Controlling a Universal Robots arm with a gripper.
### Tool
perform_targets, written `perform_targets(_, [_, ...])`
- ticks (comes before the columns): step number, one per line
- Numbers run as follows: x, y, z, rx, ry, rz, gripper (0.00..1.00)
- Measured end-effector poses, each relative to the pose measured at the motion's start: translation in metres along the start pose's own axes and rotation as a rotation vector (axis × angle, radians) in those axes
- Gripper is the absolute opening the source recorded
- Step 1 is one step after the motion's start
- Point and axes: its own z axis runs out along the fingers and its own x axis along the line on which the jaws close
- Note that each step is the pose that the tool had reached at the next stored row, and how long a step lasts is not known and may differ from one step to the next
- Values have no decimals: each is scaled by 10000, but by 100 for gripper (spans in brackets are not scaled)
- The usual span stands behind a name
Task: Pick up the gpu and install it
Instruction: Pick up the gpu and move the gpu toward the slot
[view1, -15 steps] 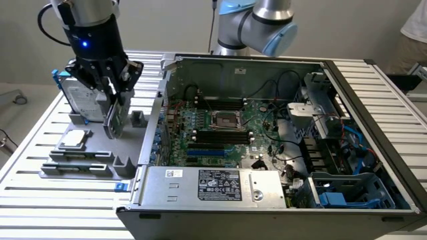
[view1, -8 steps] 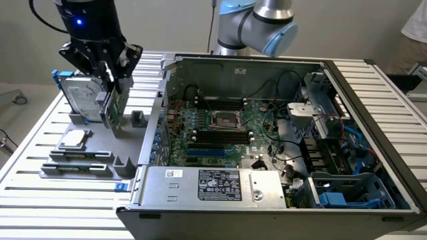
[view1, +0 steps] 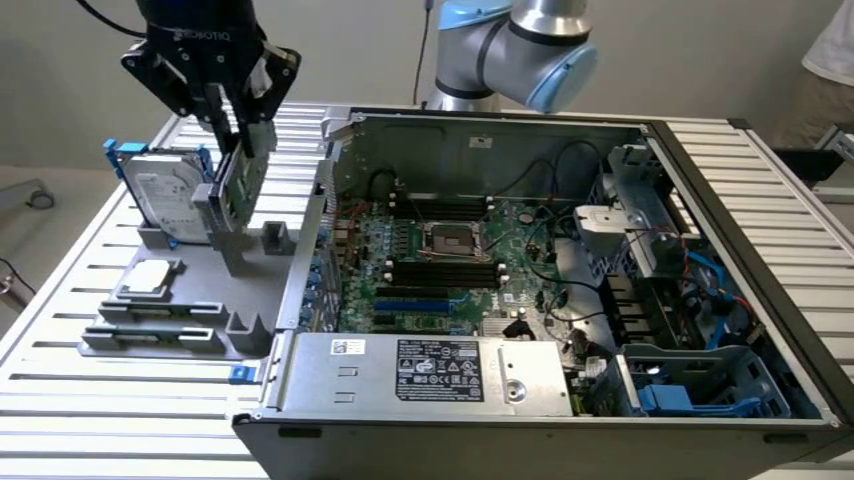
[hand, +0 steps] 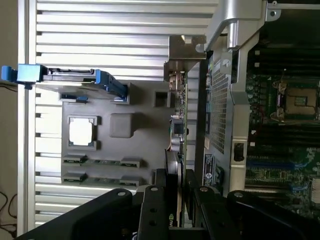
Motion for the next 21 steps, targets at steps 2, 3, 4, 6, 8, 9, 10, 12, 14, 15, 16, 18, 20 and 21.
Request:
perform_targets(2, [-76, 3, -95, -15, 0, -2, 26])
perform_targets(3, [-120, 3, -143, -27, 1, -4, 26])
perform_targets(4, [-164, 3, -186, -46, 0, -7, 26])
perform_targets(6, [-251, 1, -266, -89, 0, -11, 26])
perform_targets(8, [-340, -2, -344, -134, -1, -14, 26])
perform_targets(9, [-384, -3, -377, -155, 0, -16, 26])
perform_targets(10, [-428, -5, -404, -172, -1, -17, 26])
perform_targets(12, [-519, -10, -444, -195, -1, -18, 26])
perform_targets(14, [-608, -16, -462, -203, 0, -18, 26])
perform_targets(15, [-652, -20, -466, -206, 1, -17, 26])
perform_targets(16, [-698, -24, -469, -208, 1, -19, 26])
perform_targets(18, [-792, -31, -472, -211, 0, -19, 26])
perform_targets(20, [-882, -34, -474, -210, 2, -19, 26])
perform_targets(21, [-926, -36, -472, -210, 1, -18, 26])
